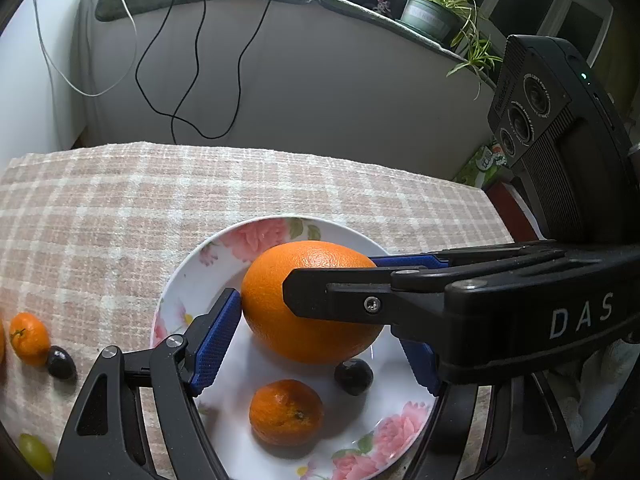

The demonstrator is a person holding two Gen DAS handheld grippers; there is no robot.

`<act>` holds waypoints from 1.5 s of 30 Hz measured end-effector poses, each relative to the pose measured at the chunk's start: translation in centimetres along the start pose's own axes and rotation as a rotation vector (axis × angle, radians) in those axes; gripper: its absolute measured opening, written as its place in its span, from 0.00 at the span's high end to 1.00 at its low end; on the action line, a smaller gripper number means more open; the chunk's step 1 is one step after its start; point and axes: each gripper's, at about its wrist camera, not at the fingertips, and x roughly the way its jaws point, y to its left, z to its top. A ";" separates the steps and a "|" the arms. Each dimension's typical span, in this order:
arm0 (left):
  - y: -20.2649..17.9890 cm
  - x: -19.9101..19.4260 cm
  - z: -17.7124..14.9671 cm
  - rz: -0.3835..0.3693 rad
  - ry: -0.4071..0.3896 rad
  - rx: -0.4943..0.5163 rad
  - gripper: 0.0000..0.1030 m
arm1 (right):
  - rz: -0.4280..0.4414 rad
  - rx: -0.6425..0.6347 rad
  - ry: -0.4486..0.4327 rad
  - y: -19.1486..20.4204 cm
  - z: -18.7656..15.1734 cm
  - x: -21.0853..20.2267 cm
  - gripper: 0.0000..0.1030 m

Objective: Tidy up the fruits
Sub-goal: 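Carry the large orange onto the white plate and open the right tool, then withdraw the right tool from the plate toward the large tangerine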

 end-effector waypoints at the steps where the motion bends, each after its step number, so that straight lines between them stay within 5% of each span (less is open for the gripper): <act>1: 0.1 0.0 0.0 0.001 0.001 0.000 0.26 | 0.000 0.001 0.000 0.0 0.0 0.0 0.37; 23: 0.5 -1.6 -0.3 0.039 -0.008 0.008 0.26 | 0.022 -0.020 0.015 1.2 -0.5 1.1 0.36; 27: 0.5 -1.7 -0.3 0.047 0.002 0.017 0.24 | 0.008 -0.029 -0.020 1.8 -0.2 0.3 0.27; 45: 1.6 -4.8 -2.2 0.042 -0.044 0.009 0.23 | -0.051 -0.047 -0.101 1.9 -0.8 -2.7 0.27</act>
